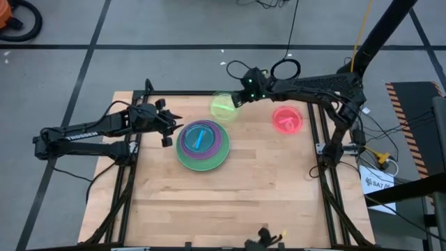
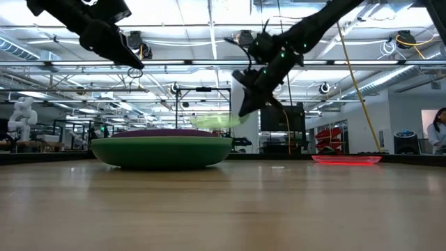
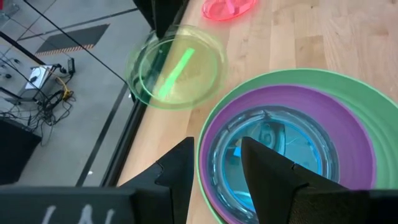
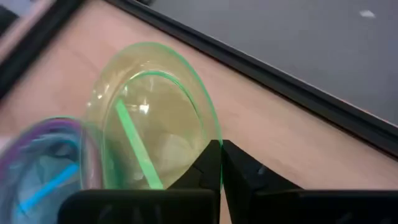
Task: Stack plastic plates
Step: Stack the transparent green plate on top of the transparent blue plate
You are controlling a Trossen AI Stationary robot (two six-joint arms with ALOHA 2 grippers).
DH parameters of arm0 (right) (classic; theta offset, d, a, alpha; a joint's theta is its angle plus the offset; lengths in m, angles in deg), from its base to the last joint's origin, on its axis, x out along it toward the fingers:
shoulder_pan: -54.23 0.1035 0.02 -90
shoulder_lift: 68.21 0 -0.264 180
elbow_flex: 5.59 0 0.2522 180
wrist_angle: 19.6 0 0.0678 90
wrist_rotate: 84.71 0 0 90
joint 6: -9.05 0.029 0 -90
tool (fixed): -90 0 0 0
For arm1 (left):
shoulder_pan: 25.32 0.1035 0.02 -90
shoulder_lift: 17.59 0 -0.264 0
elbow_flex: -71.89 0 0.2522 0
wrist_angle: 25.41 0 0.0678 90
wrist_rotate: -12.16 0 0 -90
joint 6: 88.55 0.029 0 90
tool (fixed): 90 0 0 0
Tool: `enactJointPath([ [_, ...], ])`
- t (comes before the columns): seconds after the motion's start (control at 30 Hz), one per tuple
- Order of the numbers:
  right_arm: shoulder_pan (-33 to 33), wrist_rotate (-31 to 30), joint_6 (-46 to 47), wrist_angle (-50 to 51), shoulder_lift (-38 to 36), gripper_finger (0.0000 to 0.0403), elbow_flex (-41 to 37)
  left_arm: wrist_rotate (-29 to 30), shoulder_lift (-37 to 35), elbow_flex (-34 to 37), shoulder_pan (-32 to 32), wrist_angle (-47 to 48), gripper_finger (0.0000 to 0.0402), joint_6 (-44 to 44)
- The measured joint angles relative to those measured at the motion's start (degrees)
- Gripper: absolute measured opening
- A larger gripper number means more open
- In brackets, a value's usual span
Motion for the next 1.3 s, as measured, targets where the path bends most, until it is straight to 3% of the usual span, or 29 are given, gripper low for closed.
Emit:
enactJointPath([
  [0.47,13.32,-3.16,3.72,-11.55,2.24,0.0000,0.09,0.00,0.00,0.00,0.00,-2.99,0.0140,0.82],
  [0.9,17.18,-6.01,5.93,-13.79,7.37,0.0004,0.11,0.00,0.00,0.00,0.00,-5.63,0.0140,1.18],
  [1.3,17.23,-5.70,7.31,-13.81,7.37,0.0101,0.11,0.00,0.01,0.00,0.00,-5.60,0.0140,1.20],
])
